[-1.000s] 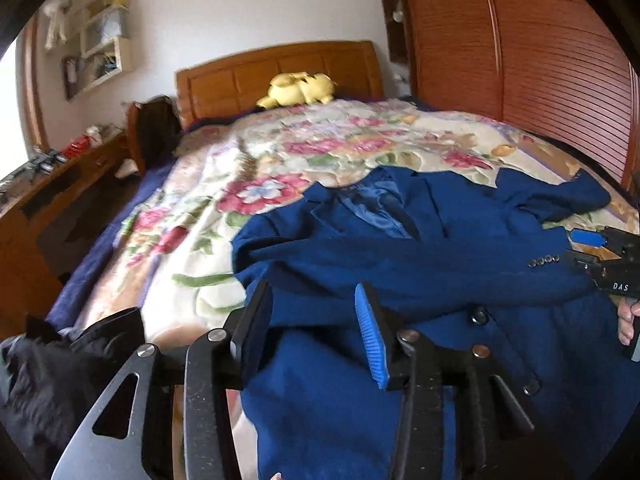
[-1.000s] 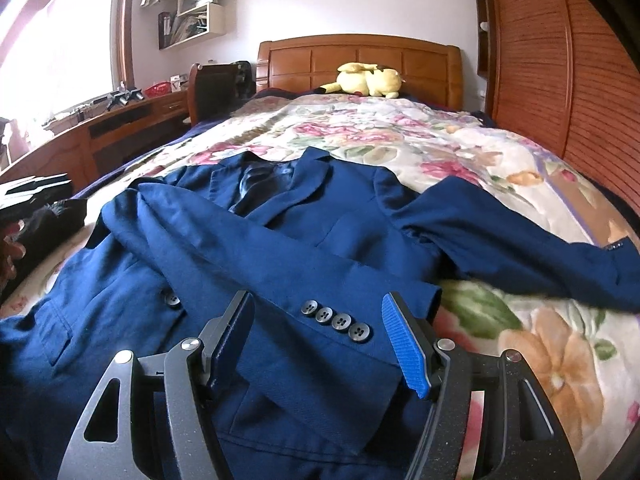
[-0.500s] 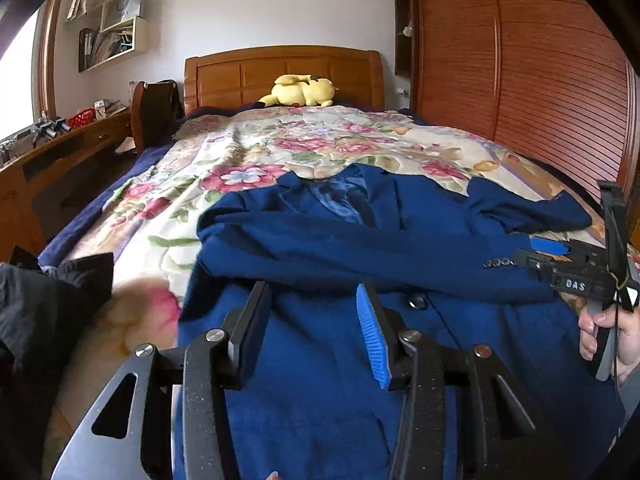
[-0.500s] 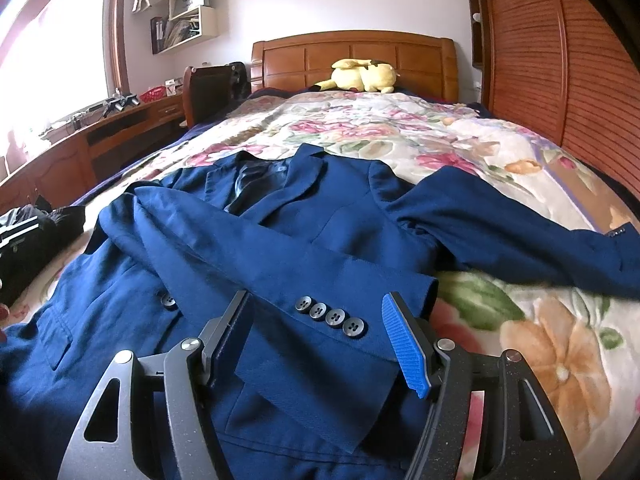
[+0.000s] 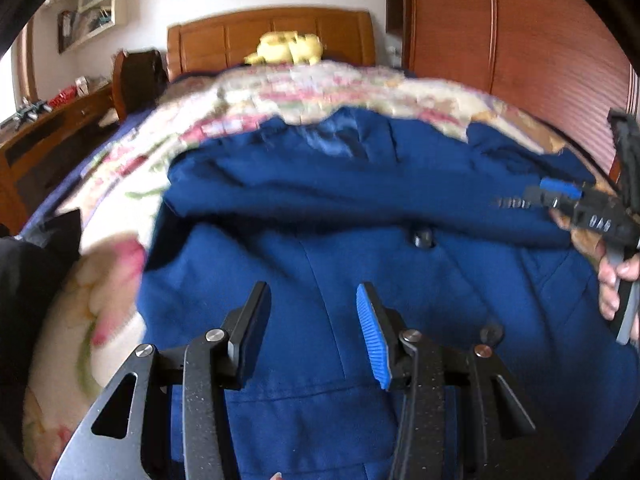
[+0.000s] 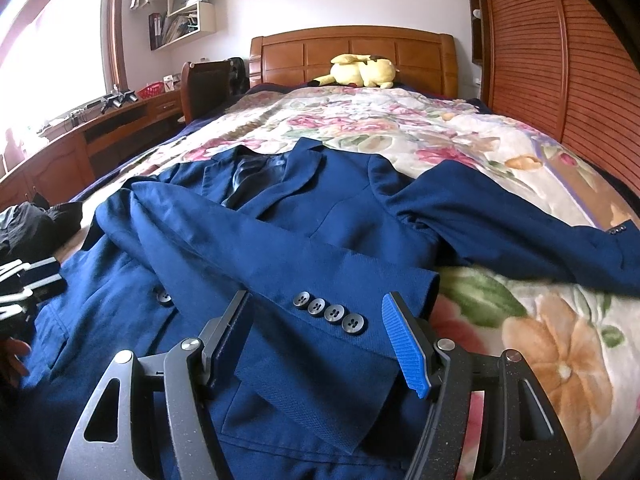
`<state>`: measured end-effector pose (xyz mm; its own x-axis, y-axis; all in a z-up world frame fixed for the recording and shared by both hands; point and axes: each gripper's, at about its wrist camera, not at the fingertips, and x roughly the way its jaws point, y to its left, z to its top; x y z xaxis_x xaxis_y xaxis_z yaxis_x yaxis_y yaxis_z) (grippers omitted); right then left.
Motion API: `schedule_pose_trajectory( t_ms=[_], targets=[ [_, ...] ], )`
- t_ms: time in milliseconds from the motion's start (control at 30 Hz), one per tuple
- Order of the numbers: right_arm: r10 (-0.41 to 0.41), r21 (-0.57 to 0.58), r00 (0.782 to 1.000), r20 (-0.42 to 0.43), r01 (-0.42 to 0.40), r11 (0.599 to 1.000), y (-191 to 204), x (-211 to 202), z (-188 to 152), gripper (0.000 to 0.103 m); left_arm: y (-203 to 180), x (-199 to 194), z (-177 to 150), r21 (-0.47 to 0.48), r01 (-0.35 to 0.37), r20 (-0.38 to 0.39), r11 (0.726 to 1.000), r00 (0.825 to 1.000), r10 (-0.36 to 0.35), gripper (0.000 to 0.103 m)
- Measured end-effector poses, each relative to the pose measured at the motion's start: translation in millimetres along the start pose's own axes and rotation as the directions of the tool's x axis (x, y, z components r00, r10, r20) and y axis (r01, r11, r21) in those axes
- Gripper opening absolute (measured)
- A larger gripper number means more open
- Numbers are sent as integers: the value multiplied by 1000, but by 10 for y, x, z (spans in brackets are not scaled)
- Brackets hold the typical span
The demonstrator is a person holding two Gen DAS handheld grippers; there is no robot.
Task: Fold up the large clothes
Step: 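Grasp the other buttoned sleeve cuff with the right gripper and fold it across the jacket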
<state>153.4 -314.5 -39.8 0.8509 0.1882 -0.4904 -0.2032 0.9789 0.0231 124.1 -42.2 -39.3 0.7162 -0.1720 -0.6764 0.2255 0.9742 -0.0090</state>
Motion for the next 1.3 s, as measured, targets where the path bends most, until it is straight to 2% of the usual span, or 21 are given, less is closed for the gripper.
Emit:
schedule_pose_trajectory(
  t_ms=[167,367,533,733,967,1167,1300],
  targets=[
    [-12,4,1000,10,12,1000,-101,-57,39,68,-41,168,-75,10,3,-70,1000,998,-2,46],
    [-106,41,994,38,105,994,-464,-298,150,68,-41,176,-108,6,9,-66,1000,998,-8,46],
    [-215,88,977,-11,215,973,-1041,-256,191,68,-52,107,-114,9,3,-27,1000,1000,-3,46],
    [-357,172,931,-79,366,915,-1922,-98,224,68,-52,5,-113,13,-8,21,1000,1000,8,46],
    [-470,292,867,-165,498,817,-2866,-104,157,68,-9,-71,-114,-3,-16,61,1000,998,16,46],
    [-469,388,854,-226,520,761,-3289,-116,47,68,-21,-138,-108,-2,-34,100,999,994,34,46],
    [-442,433,865,-237,501,749,-3385,-117,68,68,-19,-158,-100,-3,-44,113,999,993,44,46]
  ],
)
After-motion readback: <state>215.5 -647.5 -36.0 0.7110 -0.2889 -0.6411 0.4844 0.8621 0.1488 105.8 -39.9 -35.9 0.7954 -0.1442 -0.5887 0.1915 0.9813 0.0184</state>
